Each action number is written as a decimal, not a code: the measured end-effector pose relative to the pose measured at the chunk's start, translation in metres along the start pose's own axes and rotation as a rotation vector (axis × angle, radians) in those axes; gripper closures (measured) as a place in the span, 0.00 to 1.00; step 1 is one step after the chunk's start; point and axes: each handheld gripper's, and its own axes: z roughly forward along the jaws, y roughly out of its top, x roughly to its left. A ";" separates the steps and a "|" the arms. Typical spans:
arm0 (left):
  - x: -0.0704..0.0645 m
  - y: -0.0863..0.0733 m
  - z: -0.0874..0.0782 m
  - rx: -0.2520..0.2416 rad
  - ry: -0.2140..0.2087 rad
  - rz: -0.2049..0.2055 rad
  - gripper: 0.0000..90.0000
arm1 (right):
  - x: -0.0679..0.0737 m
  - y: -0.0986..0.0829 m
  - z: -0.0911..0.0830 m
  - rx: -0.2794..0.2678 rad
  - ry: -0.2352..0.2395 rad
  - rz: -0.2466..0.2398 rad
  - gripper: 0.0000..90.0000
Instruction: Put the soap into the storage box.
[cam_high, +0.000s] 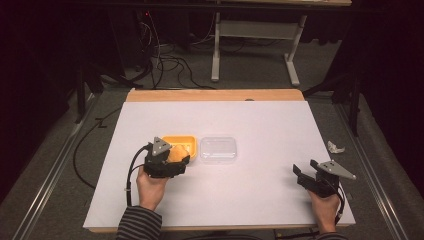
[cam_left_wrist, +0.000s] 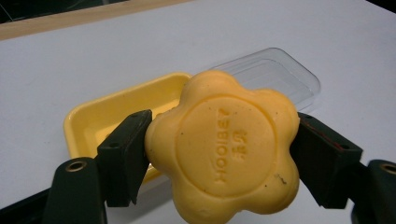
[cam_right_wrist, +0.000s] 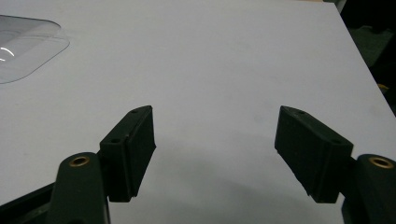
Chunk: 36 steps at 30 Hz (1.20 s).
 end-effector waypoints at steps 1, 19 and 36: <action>0.000 0.001 0.001 0.003 0.001 0.005 0.30 | 0.000 0.000 0.000 -0.001 0.000 -0.002 0.32; 0.017 0.011 0.012 0.023 0.050 -0.015 0.30 | 0.000 0.000 0.000 0.002 -0.004 -0.005 0.32; 0.028 0.011 0.025 0.055 0.084 -0.055 0.30 | 0.000 0.000 -0.001 -0.012 -0.004 0.006 0.32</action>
